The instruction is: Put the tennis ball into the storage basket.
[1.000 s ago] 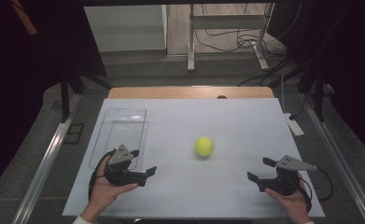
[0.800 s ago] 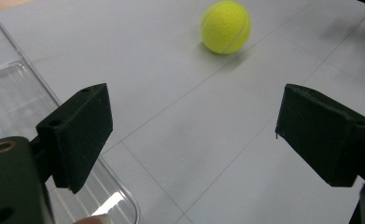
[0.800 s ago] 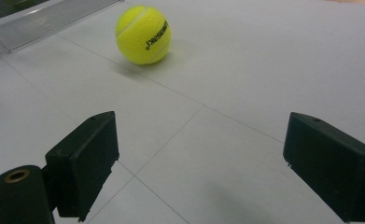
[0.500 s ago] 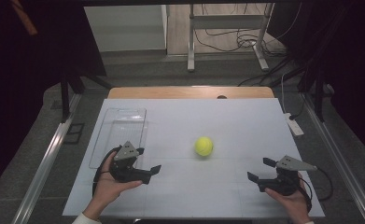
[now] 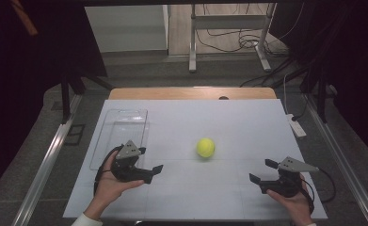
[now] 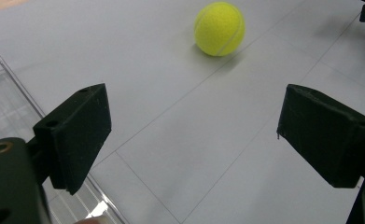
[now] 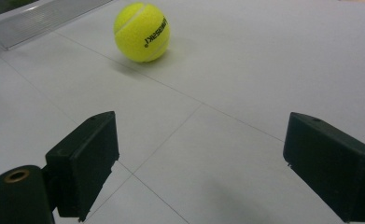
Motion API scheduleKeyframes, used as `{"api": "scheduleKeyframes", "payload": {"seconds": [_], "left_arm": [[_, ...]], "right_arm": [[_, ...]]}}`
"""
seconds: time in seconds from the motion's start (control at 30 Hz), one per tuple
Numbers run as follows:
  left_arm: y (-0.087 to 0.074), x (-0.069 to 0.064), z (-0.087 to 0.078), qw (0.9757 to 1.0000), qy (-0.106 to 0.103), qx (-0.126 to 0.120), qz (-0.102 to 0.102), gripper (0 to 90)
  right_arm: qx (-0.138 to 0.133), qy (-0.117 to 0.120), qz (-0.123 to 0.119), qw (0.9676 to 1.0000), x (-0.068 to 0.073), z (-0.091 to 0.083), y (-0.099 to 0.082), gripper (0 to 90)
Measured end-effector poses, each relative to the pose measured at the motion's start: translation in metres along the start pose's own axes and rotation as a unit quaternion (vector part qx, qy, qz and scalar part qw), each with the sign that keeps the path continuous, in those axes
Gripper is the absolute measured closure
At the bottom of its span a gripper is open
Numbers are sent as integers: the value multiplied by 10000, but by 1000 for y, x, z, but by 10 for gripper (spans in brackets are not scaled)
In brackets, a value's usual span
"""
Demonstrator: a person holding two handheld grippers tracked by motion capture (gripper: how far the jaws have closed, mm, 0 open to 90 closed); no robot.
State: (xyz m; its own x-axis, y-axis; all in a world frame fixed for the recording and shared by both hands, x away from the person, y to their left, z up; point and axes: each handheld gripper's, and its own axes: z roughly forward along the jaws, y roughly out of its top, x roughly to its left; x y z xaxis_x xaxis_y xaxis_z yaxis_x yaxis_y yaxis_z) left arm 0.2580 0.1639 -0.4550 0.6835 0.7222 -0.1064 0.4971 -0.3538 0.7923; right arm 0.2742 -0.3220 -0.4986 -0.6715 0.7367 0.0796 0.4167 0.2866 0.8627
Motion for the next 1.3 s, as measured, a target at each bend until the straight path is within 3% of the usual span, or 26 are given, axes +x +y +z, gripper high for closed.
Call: {"api": "scheduleKeyframes", "payload": {"seconds": [0.6,1.3], "left_arm": [[10,0,8,9999,41,135,40,108],[25,-7,19,9998,-94,132,149,108]], "right_arm": [[5,-5,-4,10000,-1,0,0,106],[21,-9,-10,10000,-1,1,-1,106]]}}
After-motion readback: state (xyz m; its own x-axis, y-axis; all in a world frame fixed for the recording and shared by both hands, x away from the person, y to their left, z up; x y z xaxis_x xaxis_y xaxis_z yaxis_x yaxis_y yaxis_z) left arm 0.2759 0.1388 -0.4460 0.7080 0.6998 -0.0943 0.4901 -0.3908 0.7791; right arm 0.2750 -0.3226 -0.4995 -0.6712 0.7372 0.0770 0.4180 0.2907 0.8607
